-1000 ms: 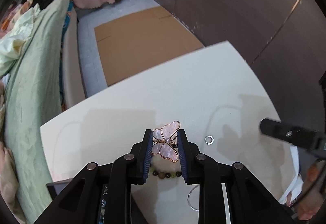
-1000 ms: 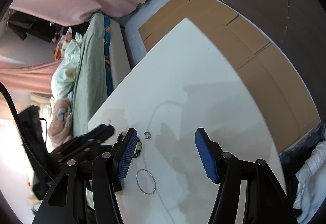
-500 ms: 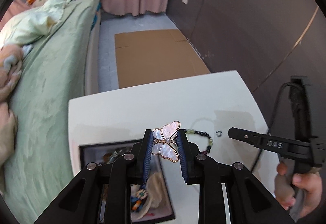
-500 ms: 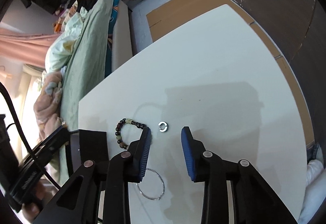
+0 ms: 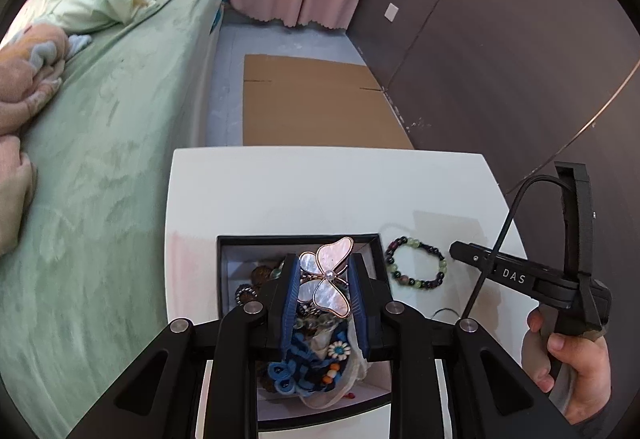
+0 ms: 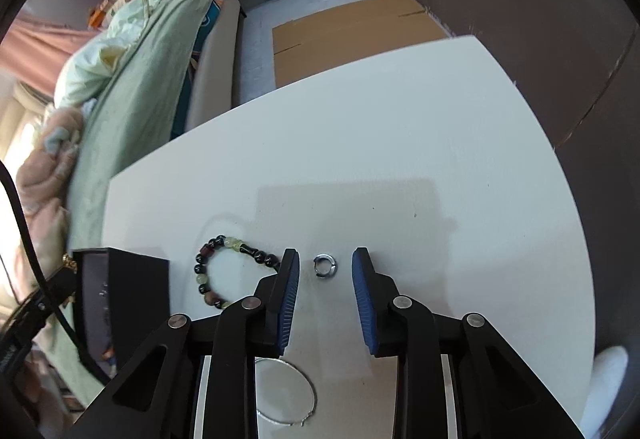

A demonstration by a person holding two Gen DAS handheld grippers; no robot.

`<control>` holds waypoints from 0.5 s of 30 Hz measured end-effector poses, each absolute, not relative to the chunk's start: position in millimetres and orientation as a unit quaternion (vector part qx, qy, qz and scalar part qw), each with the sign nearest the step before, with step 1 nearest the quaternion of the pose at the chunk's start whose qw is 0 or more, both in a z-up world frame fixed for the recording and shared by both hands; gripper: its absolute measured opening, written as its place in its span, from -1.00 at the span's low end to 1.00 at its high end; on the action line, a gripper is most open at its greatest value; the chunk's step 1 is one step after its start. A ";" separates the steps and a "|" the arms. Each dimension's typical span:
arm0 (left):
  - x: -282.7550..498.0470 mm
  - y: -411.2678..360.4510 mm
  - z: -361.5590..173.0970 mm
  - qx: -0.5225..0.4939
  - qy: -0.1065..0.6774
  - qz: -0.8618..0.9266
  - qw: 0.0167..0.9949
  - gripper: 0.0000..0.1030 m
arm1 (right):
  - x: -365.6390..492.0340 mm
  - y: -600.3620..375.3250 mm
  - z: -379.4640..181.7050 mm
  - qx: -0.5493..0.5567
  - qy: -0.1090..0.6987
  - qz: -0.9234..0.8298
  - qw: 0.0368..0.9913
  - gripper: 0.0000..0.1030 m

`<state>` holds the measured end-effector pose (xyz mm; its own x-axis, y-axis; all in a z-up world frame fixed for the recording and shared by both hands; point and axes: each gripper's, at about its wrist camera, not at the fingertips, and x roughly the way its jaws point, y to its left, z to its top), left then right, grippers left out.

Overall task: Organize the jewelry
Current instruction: 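Carry the butterfly bracelet into the box with the left tool while the right tool grips the ring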

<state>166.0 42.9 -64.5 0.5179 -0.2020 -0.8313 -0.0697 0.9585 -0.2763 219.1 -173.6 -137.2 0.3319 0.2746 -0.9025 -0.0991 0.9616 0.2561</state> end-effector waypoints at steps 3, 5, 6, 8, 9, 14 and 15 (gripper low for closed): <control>163.5 47.8 -66.6 -0.148 0.490 -0.036 0.858 -0.50 | 215.9 -163.0 -134.7 0.039 0.561 0.101 0.821 -0.44; 162.2 50.1 -67.5 -0.153 0.491 -0.036 0.857 -0.50 | 212.5 -155.5 -133.8 0.010 0.556 0.092 0.826 -0.44; 162.3 50.8 -68.7 -0.155 0.492 -0.036 0.856 -0.50 | 211.3 -152.1 -133.5 -0.003 0.554 0.088 0.828 -0.48; 161.9 50.9 -70.4 -0.158 0.496 -0.040 0.853 -0.50 | 208.4 -146.6 -132.8 -0.033 0.547 0.075 0.833 -0.68; 162.1 50.8 -71.4 -0.159 0.498 -0.042 0.852 -0.49 | 207.6 -145.2 -132.2 -0.042 0.544 0.069 0.835 -0.73; 161.6 54.8 -79.7 -0.185 0.518 -0.048 0.834 -0.45 | 206.5 -150.9 -128.8 -0.025 0.544 0.079 0.835 -0.75; 160.7 57.3 -80.2 -0.195 0.519 -0.049 0.831 -0.36 | 205.7 -152.6 -126.1 -0.018 0.542 0.082 0.836 -0.76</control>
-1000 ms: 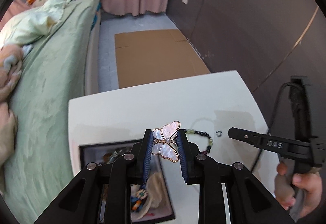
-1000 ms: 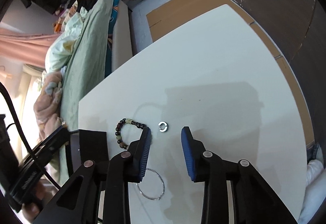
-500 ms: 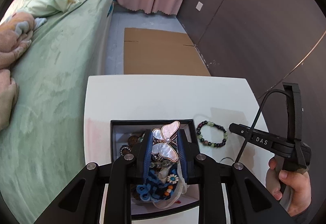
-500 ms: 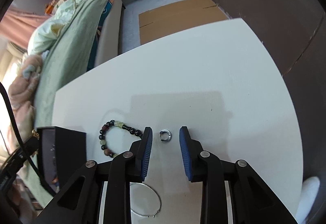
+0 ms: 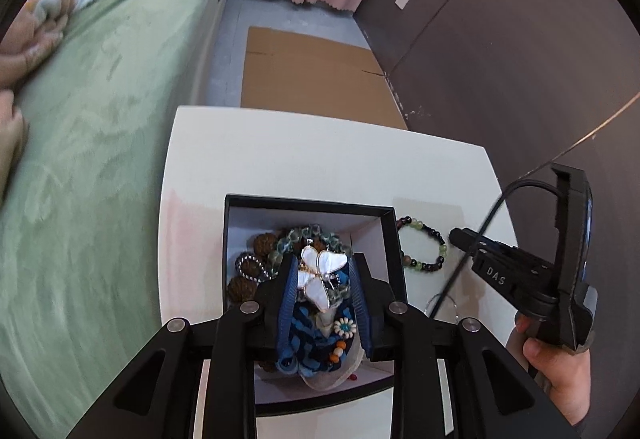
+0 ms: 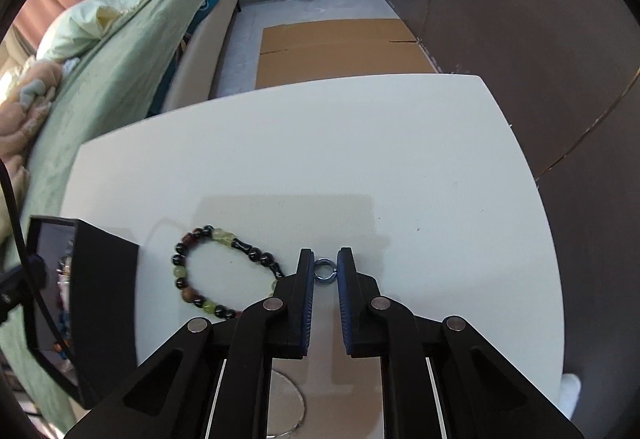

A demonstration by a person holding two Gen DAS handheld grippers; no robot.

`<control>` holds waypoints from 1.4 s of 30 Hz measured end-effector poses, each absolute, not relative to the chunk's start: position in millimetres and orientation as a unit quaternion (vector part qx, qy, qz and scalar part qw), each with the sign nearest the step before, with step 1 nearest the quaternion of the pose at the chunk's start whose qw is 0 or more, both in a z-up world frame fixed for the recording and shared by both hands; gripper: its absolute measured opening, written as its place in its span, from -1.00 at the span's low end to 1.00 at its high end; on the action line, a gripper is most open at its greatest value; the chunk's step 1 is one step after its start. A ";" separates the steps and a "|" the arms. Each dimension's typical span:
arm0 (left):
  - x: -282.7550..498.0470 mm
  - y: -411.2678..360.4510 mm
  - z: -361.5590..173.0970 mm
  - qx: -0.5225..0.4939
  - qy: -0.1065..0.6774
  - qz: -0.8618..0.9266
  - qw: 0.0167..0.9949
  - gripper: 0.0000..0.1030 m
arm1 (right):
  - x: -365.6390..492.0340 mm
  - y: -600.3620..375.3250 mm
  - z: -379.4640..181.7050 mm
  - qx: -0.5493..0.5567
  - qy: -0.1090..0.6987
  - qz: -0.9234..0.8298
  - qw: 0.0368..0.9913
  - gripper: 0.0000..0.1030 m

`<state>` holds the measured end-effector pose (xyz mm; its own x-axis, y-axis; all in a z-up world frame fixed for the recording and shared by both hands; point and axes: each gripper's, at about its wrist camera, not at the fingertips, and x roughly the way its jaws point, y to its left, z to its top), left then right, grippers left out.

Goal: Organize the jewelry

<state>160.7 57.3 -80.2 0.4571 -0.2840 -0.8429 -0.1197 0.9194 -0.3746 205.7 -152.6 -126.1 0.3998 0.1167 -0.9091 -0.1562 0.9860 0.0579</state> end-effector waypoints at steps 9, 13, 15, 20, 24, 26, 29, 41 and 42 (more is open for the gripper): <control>144.0 77.5 -63.2 -0.240 0.477 -0.047 0.844 0.44 | 179.8 -148.6 -77.1 0.040 0.487 0.150 0.859 -0.96; 139.8 83.2 -59.1 -0.243 0.468 -0.033 0.849 0.45 | 169.0 -133.6 -65.4 0.043 0.468 0.172 0.866 -0.96; 137.7 85.6 -55.7 -0.249 0.461 -0.035 0.851 0.45 | 169.2 -132.3 -66.1 0.047 0.471 0.174 0.864 -0.96; 135.7 85.6 -50.0 -0.241 0.453 -0.040 0.857 0.45 | 192.0 -135.8 -87.6 0.064 0.514 0.148 0.843 -0.80; 136.2 90.2 -49.3 -0.250 0.450 -0.041 0.856 0.45 | 196.7 -140.2 -105.2 0.088 0.540 0.154 0.823 -0.46; 135.6 91.7 -48.7 -0.253 0.447 -0.041 0.857 0.45 | 196.8 -135.8 -110.2 0.094 0.549 0.166 0.814 -0.46; 135.9 93.5 -48.1 -0.254 0.446 -0.041 0.857 0.45 | 196.4 -130.2 -120.9 0.102 0.562 0.172 0.802 -0.46; 132.3 99.8 -41.7 -0.267 0.432 -0.042 0.860 0.45 | 195.4 -110.7 -134.1 0.025 0.572 0.123 0.811 -0.46; 132.0 100.4 -41.1 -0.267 0.431 -0.042 0.861 0.45 | 194.4 -106.5 -133.5 0.010 0.570 0.118 0.813 -0.46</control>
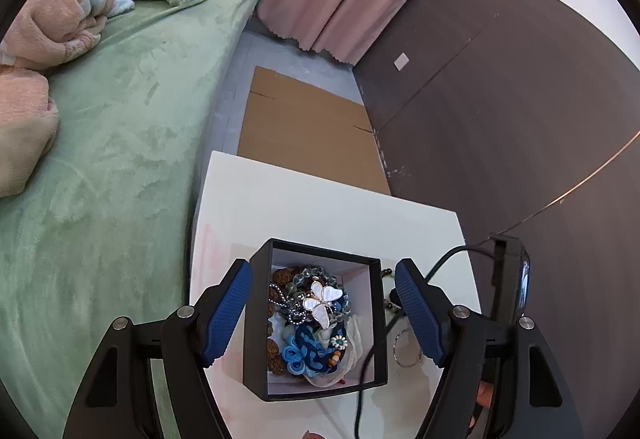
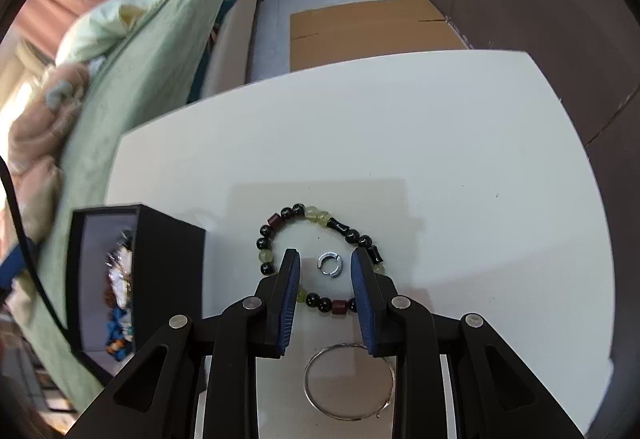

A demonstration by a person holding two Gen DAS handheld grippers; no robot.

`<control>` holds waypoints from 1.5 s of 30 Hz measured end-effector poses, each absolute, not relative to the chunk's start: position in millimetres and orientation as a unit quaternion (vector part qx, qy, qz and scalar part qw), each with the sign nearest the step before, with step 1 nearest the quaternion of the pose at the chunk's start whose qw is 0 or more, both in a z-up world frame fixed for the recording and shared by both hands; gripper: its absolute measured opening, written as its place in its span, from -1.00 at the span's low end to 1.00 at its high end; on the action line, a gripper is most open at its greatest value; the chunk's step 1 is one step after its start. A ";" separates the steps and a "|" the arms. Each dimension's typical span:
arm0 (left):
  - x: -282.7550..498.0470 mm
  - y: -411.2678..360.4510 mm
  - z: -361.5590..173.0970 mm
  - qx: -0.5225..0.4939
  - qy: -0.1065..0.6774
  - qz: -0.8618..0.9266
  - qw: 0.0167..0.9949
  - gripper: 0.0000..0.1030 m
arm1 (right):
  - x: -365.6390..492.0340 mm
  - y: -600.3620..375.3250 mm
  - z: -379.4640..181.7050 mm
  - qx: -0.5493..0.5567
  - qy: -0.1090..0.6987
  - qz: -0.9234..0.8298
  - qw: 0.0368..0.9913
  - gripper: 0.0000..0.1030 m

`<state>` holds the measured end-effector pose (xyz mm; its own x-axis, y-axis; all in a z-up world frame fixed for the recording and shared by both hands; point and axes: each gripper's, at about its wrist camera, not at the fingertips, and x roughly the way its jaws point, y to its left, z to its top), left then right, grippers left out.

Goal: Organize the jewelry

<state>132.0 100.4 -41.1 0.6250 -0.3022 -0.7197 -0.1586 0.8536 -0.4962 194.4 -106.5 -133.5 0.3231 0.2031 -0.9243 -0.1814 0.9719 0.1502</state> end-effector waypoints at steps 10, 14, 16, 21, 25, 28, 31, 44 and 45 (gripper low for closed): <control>129.9 105.3 -40.0 -0.269 0.429 -0.037 0.861 0.45 | 193.2 -98.4 -132.4 -0.017 0.561 0.108 0.820 -0.73; 130.5 108.2 -40.4 -0.267 0.431 -0.035 0.861 0.45 | 189.2 -99.0 -116.9 0.013 0.539 0.124 0.833 -0.73; 130.6 110.6 -41.0 -0.267 0.431 -0.032 0.861 0.45 | 185.5 -100.2 -103.1 0.036 0.520 0.143 0.841 -0.73; 130.3 116.9 -43.3 -0.270 0.432 -0.026 0.860 0.45 | 176.6 -95.3 -79.5 0.075 0.482 0.193 0.852 -0.73; 129.6 120.8 -44.6 -0.272 0.432 -0.020 0.860 0.45 | 169.1 -85.6 -70.9 0.090 0.467 0.227 0.850 -0.73; 128.6 124.5 -45.8 -0.276 0.432 -0.016 0.859 0.50 | 163.1 -77.7 -66.8 0.097 0.457 0.251 0.848 -0.73; 127.5 127.3 -46.4 -0.278 0.431 -0.013 0.858 0.56 | 158.6 -67.5 -63.2 0.103 0.449 0.276 0.844 -0.73; 121.7 116.5 -43.7 -0.257 0.434 -0.018 0.863 0.59 | 154.7 -82.8 -62.4 0.126 0.457 0.268 0.839 0.06; 121.2 112.4 -42.8 -0.251 0.436 -0.019 0.864 0.59 | 154.7 -88.3 -62.8 0.128 0.458 0.263 0.839 0.06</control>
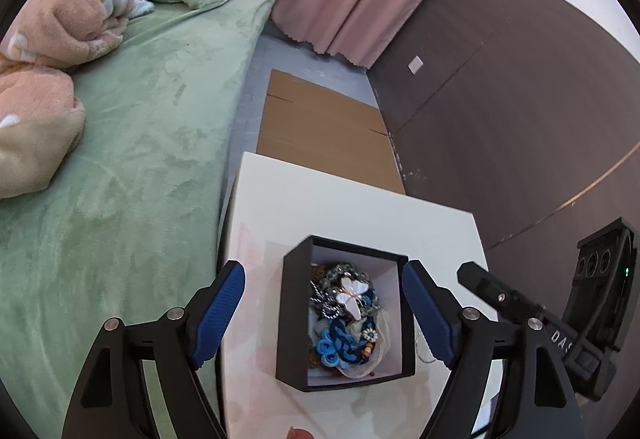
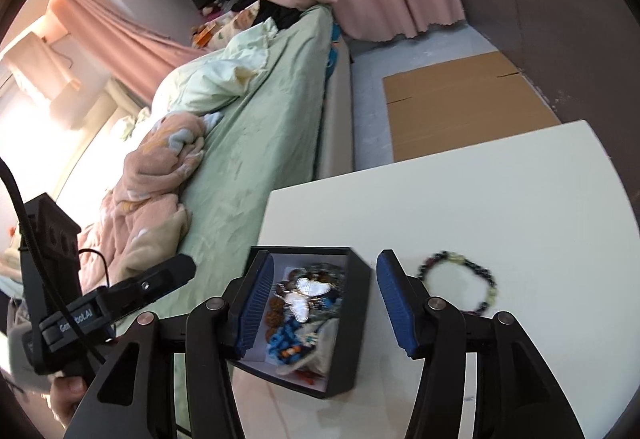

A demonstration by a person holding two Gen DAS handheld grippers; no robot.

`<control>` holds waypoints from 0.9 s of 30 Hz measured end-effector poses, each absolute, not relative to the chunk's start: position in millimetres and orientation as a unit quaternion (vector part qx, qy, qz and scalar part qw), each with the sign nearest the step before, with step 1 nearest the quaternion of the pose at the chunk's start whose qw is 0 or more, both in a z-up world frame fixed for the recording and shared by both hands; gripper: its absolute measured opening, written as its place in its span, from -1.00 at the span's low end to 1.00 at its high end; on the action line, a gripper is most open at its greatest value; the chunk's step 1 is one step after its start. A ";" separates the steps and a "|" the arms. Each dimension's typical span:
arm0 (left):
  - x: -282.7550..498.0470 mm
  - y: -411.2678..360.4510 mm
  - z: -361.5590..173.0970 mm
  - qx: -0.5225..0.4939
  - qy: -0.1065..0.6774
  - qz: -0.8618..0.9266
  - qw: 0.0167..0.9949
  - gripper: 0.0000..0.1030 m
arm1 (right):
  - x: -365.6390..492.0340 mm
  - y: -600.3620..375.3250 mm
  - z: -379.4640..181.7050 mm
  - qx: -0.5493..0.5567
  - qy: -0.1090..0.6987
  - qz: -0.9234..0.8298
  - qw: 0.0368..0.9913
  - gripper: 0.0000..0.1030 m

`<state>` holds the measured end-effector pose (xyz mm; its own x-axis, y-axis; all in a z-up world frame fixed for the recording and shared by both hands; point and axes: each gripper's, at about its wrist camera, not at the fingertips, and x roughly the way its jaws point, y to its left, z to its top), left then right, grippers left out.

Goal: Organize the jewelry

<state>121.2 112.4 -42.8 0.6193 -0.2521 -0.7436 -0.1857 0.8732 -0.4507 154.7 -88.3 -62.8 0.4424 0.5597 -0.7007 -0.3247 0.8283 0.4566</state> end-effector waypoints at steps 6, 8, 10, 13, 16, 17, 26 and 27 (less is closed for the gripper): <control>120.3 89.6 -43.0 -0.226 0.443 -0.030 0.867 0.59 | 151.6 -120.8 -68.2 0.141 0.470 0.231 0.840 0.06; 119.5 81.3 -42.8 -0.219 0.443 -0.033 0.869 0.58 | 148.8 -132.4 -68.3 0.146 0.472 0.223 0.840 0.06; 118.6 72.5 -41.7 -0.212 0.443 -0.037 0.870 0.58 | 145.5 -142.1 -67.8 0.150 0.471 0.218 0.842 0.06; 115.6 58.4 -39.4 -0.200 0.440 -0.044 0.874 0.58 | 139.9 -160.0 -67.9 0.159 0.473 0.207 0.842 0.06; 112.3 42.4 -38.3 -0.188 0.439 -0.054 0.877 0.58 | 134.7 -178.3 -68.1 0.167 0.474 0.194 0.843 0.06; 111.5 37.1 -38.4 -0.184 0.440 -0.058 0.877 0.58 | 132.6 -185.2 -67.4 0.169 0.473 0.190 0.844 0.06; 104.5 -18.4 -45.8 -0.133 0.455 -0.096 0.876 0.58 | 114.2 -250.2 -63.7 0.205 0.465 0.164 0.845 0.16; 103.8 -25.6 -47.0 -0.126 0.456 -0.100 0.875 0.58 | 113.4 -258.1 -64.3 0.212 0.465 0.159 0.845 0.34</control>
